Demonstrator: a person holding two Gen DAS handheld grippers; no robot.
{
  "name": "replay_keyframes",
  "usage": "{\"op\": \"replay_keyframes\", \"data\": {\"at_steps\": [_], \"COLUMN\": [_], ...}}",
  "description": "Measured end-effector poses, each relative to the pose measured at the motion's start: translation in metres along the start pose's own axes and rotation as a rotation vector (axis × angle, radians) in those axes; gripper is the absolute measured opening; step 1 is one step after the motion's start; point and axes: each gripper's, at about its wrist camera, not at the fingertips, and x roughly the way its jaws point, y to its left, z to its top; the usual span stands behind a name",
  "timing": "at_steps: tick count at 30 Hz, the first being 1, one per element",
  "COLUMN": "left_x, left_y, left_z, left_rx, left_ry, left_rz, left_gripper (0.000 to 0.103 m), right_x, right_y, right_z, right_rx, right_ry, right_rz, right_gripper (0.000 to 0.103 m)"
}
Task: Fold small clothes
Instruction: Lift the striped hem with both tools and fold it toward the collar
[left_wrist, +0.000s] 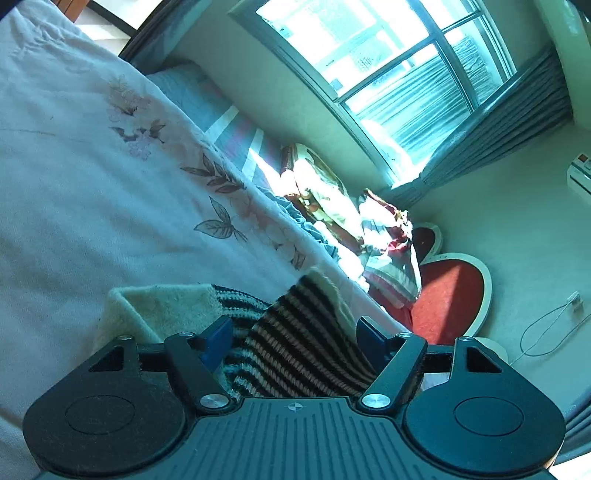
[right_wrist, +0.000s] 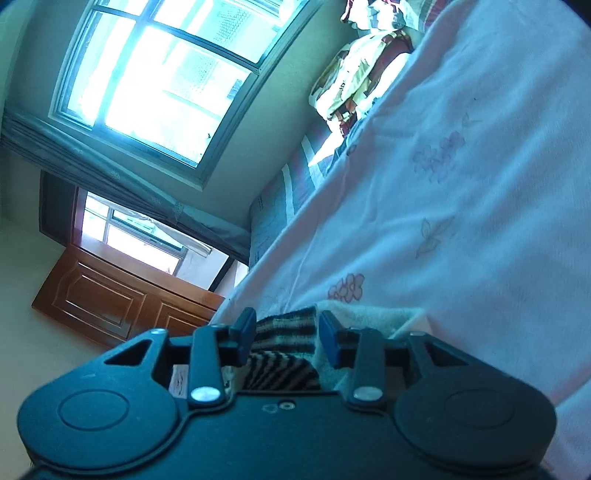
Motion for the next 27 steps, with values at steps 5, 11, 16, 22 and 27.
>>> {"op": "replay_keyframes", "data": {"at_steps": [5,11,16,22,27], "left_x": [0.0,0.01,0.019,0.012,-0.017], "left_y": [-0.008,-0.032,-0.053,-0.057,-0.059], "left_z": [0.004,0.002,-0.02,-0.029,-0.035], "left_rx": [0.159,0.362,0.553,0.575,0.558], "left_ry": [0.023,0.093,0.143,0.093,-0.091], "left_rz": [0.098,0.17,0.262,0.275,0.262], "left_gripper": [0.073,0.04,0.03,0.007,0.007], "right_x": [-0.01,0.006,0.021,0.023,0.011], "right_y": [0.013,0.038,0.068,0.087,0.094], "right_z": [0.003,-0.011,-0.031,-0.047,-0.046], "right_rx": [-0.102,-0.299,-0.521,-0.679,-0.737], "right_ry": [-0.025,0.115,0.188,0.143,0.019], "right_rz": [-0.006,-0.133,-0.249,-0.349,-0.338], "right_gripper": [0.056,0.04,0.034,0.007,0.006]}}
